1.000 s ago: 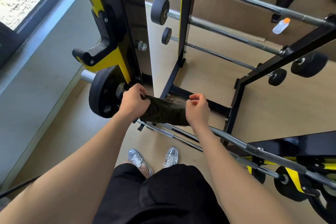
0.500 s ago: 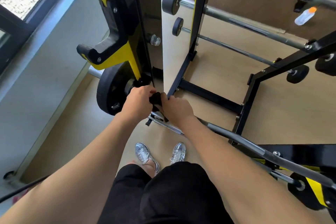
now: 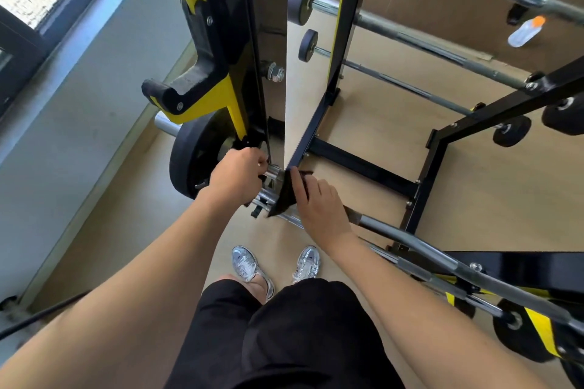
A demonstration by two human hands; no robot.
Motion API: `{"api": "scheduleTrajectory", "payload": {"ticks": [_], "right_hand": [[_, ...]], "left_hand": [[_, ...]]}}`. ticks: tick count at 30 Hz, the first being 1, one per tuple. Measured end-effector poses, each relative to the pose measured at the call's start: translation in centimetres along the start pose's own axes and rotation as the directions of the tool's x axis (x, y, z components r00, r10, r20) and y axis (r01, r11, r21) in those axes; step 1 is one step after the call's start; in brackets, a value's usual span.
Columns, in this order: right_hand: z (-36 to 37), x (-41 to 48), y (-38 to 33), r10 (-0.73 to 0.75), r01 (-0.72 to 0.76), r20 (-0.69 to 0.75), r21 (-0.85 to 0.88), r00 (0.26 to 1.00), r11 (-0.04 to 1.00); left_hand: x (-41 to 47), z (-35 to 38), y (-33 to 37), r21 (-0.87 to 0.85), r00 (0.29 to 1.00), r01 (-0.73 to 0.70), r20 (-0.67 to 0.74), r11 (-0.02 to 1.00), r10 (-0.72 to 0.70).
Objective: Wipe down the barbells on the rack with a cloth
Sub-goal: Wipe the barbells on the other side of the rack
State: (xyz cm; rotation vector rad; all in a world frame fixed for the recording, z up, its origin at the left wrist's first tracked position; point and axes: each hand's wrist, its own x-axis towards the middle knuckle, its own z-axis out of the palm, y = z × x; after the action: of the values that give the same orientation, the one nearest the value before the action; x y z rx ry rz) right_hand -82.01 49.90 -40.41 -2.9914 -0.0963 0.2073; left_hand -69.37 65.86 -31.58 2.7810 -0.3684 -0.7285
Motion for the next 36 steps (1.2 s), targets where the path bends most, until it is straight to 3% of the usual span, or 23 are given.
{"api": "scheduleTrajectory", "payload": {"ticks": [3,5,8,10,12,14,16,19,22,24,25,27,29,31,34,36], "right_hand": [[-1.0,2.5,0.3,-0.008,0.014,0.138,-0.039,0.990,0.999],[-2.4,4.4,1.4,-0.011,-0.038,0.252,0.192,0.968,0.981],[-3.9,5.4,1.9,0.031,-0.209,0.351,0.483,0.936,0.850],[-3.0,4.4,1.4,0.052,-0.168,0.266,0.438,0.963,0.883],[-1.6,1.5,1.5,0.098,-0.123,0.090,0.343,0.991,0.931],[-0.5,-2.1,3.1,0.037,-0.042,0.028,0.183,0.999,0.982],[-0.5,-4.4,4.7,0.034,-0.037,0.090,0.026,0.995,0.999],[-2.2,-3.4,4.2,0.161,-0.140,0.248,-0.102,0.955,0.985],[-4.1,1.0,3.6,0.248,-0.270,0.486,-0.025,0.838,0.962],[-4.6,3.0,4.3,0.185,-0.302,0.618,0.090,0.764,0.949],[-4.6,3.2,4.4,0.146,-0.320,0.628,0.172,0.764,0.932],[-3.9,1.7,4.2,0.113,-0.328,0.529,0.333,0.841,0.884],[-2.8,-1.2,4.0,0.147,-0.237,0.319,0.265,0.936,0.935],[-2.3,-3.2,3.9,0.117,-0.155,0.207,0.176,0.971,0.972],[-2.8,-5.0,4.9,0.178,-0.192,0.255,0.031,0.950,0.981],[-4.0,-6.4,6.2,0.357,-0.336,0.408,-0.125,0.840,0.934]], "left_hand": [[-0.1,-0.5,1.1,0.068,1.000,-0.003,0.015,0.998,0.002],[-0.3,-0.8,1.7,0.100,1.000,0.002,0.023,0.995,-0.004],[-0.7,-0.7,2.1,0.130,0.999,0.018,0.035,0.991,-0.022],[-0.8,-0.7,2.4,0.149,0.999,0.027,0.034,0.988,-0.033],[-0.8,-0.9,2.8,0.171,0.998,0.038,0.035,0.985,-0.044],[-0.8,-1.2,3.5,0.191,0.997,0.050,0.048,0.980,-0.060],[-0.7,-1.5,4.2,0.208,0.995,0.057,0.064,0.976,-0.072],[-0.7,-1.8,5.1,0.208,0.993,0.069,0.084,0.976,-0.088],[-1.0,-1.6,6.0,0.245,0.994,0.035,0.089,0.969,-0.058],[-1.2,-1.2,6.5,0.278,0.997,0.005,0.077,0.960,-0.028],[-1.2,-1.1,6.7,0.298,0.997,-0.002,0.080,0.955,-0.023],[-1.3,-0.8,7.0,0.321,0.995,-0.009,0.095,0.947,-0.023],[-1.4,-0.7,7.2,0.319,0.995,-0.005,0.094,0.948,-0.026],[-1.4,-0.6,7.0,0.323,0.996,-0.004,0.088,0.946,-0.025],[-1.4,-0.7,6.8,0.312,0.997,-0.003,0.079,0.950,-0.023],[-1.4,-0.7,6.8,0.312,0.997,-0.001,0.076,0.950,-0.024]]}}
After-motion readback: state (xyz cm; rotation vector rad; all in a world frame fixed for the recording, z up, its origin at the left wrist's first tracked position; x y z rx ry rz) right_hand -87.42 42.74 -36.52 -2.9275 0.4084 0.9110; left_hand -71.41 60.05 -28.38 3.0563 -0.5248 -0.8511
